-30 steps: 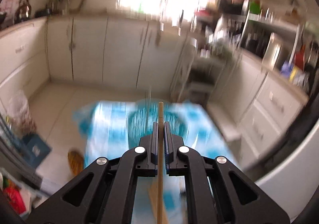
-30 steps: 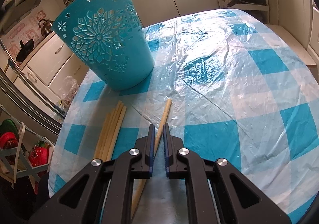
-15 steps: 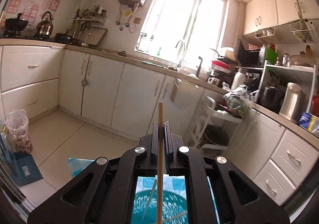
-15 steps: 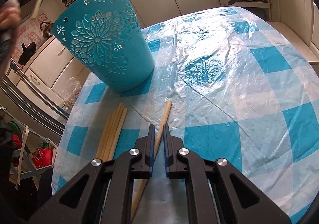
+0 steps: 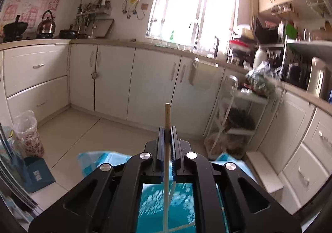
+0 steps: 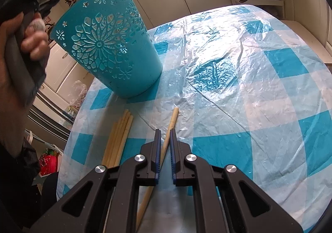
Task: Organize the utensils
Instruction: 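Carry the chopstick over the teal basket and open the left gripper, then grasp a chopstick with the right gripper and lift it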
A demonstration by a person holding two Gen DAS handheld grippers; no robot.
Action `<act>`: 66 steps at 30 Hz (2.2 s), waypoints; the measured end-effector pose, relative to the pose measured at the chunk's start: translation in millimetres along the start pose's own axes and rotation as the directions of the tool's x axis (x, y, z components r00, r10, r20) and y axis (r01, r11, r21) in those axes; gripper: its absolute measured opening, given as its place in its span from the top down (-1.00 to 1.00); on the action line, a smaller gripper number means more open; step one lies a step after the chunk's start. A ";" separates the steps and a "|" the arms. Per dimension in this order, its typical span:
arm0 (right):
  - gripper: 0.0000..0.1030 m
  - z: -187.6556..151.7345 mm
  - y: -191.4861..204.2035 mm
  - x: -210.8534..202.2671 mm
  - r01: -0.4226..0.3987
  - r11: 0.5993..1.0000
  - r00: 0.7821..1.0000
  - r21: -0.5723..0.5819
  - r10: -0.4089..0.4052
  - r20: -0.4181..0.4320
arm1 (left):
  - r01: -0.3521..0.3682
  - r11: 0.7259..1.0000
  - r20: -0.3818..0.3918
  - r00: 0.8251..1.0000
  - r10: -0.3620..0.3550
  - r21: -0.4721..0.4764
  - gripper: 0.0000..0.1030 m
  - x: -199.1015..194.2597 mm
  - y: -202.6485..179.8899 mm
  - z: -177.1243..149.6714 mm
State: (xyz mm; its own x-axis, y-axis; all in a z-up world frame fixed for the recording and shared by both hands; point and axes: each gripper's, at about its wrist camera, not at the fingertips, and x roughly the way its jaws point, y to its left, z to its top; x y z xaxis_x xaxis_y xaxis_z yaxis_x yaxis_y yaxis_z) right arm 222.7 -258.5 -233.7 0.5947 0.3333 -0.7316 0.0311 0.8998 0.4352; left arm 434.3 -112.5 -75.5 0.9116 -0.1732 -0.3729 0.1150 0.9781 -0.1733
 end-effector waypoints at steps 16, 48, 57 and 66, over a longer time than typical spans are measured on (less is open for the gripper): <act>0.82 -3.4 10.8 -2.4 0.079 0.995 0.997 -0.055 -0.079 0.002 | -0.140 0.990 -0.073 0.988 0.138 -0.031 -0.48 -114.0 80.5 -107.0; 0.72 1.5 47.2 12.5 0.309 0.919 0.943 -0.244 -0.330 -0.052 | -0.084 0.995 -0.316 0.947 0.063 -0.052 -0.58 -69.2 99.7 -165.9; 0.60 2.8 39.8 8.0 0.224 0.951 0.964 -0.213 -0.249 -0.097 | -0.084 0.995 -0.325 0.943 0.063 -0.049 -0.61 -67.2 98.3 -167.4; 0.89 -2.5 36.8 3.9 0.239 0.954 0.966 -0.182 -0.252 -0.052 | -0.083 0.996 -0.328 0.942 0.066 -0.036 -0.62 -65.9 95.4 -168.8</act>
State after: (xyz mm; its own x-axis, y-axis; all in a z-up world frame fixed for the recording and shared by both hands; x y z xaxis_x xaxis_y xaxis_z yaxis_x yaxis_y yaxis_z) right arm 224.2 -223.4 -221.9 0.5251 0.1104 -0.8438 0.0252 0.9891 0.1451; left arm 318.5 -27.3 -221.3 0.7371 -0.1360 -0.6620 0.0246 0.9843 -0.1748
